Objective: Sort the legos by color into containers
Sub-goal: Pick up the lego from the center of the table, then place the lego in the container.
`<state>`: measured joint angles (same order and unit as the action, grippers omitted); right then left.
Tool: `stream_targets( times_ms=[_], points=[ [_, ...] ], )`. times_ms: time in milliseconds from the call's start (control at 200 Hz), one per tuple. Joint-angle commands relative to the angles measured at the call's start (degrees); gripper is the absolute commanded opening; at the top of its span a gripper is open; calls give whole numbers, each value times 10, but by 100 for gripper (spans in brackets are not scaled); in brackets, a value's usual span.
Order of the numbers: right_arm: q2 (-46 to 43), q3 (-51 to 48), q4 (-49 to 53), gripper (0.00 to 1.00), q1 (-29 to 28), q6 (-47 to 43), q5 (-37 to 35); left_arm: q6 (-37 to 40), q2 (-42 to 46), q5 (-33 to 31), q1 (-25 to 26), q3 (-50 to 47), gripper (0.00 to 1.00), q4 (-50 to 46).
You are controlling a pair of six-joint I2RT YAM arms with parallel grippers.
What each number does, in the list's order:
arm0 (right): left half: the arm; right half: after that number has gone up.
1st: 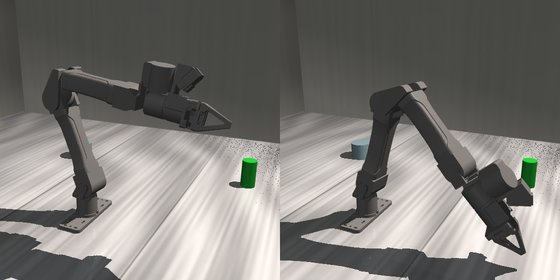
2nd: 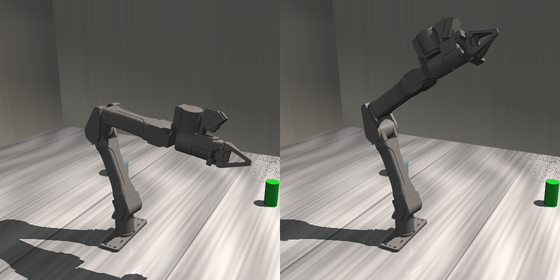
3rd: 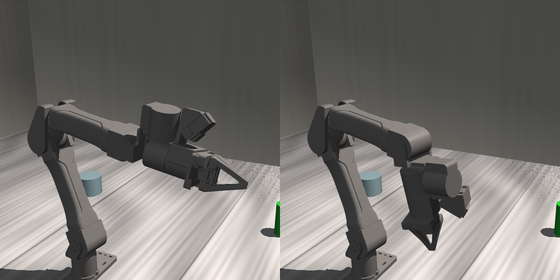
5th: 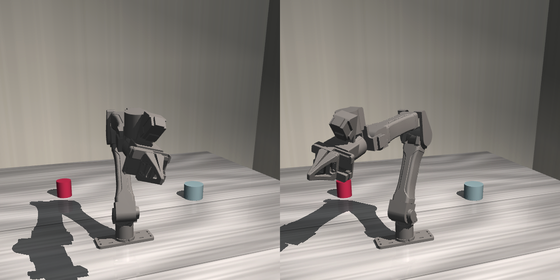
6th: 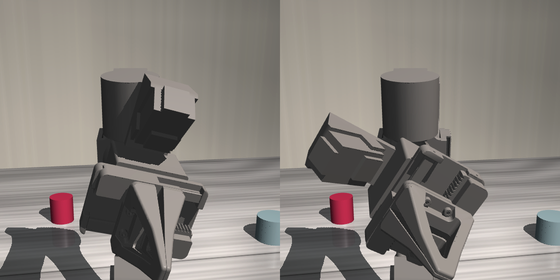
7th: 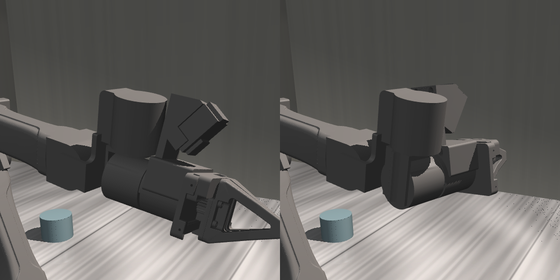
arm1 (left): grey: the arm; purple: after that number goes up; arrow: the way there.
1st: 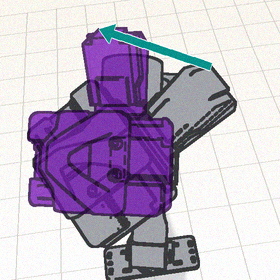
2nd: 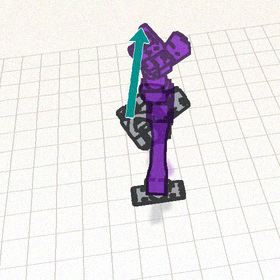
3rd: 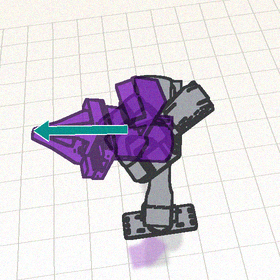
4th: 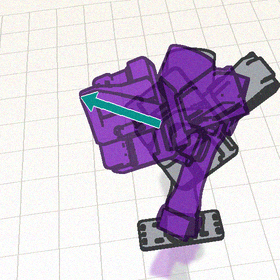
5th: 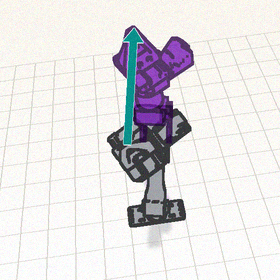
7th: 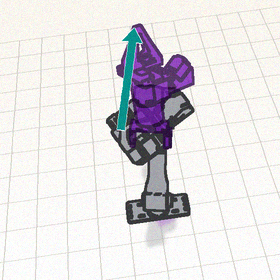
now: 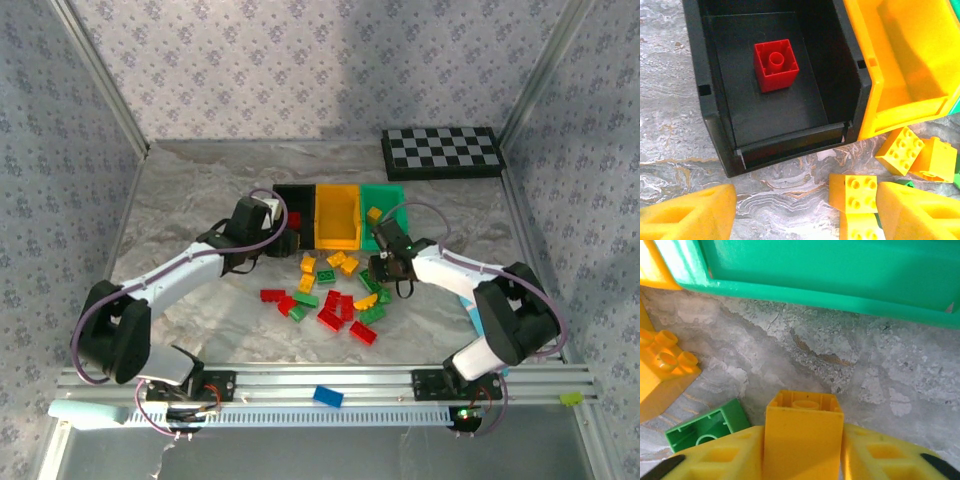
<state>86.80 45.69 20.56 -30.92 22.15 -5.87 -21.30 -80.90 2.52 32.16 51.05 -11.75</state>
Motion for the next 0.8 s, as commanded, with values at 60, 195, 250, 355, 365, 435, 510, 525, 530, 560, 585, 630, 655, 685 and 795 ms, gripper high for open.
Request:
stream_targets(
  times_ms=[60,195,250,355,365,435,510,525,530,560,585,630,655,685,795],
  points=[
    [-8,3,2,34,-7,2,-15,4,0,-5,17,17,74,1],
    [-52,22,25,34,-8,-11,-26,5,11,-8,19,7,74,-7],
    [-70,37,34,34,-3,-19,-32,5,17,-11,20,1,74,-14],
    [-84,72,37,34,21,-35,-35,4,34,-19,21,-16,74,-30],
    [-84,75,36,34,24,-36,-34,3,36,-19,21,-18,74,-30],
    [-71,97,23,34,51,-42,-25,-4,45,-23,20,-34,75,-32],
    [-50,119,6,34,73,-42,-13,-9,50,-20,20,-44,76,-43],
    [-46,122,1,34,76,-42,-13,-10,52,-19,19,-46,76,-46],
    [-44,123,0,34,77,-42,-13,-10,53,-19,19,-47,76,-46],
    [-35,129,-8,34,82,-41,-13,-13,57,-18,20,-50,76,-50],
    [-26,137,-13,35,85,-40,-11,-15,61,-17,20,-53,76,-53],
    [-7,150,-19,36,90,-39,-6,-19,71,-16,20,-63,76,-54],
    [5,158,-19,37,90,-39,-4,-19,78,-14,19,-68,76,-55],
    [19,169,-16,40,91,-40,0,-19,86,-14,19,-74,76,-55],
    [49,187,-11,60,87,-42,12,-15,114,-4,16,-86,79,-85]
  ],
)
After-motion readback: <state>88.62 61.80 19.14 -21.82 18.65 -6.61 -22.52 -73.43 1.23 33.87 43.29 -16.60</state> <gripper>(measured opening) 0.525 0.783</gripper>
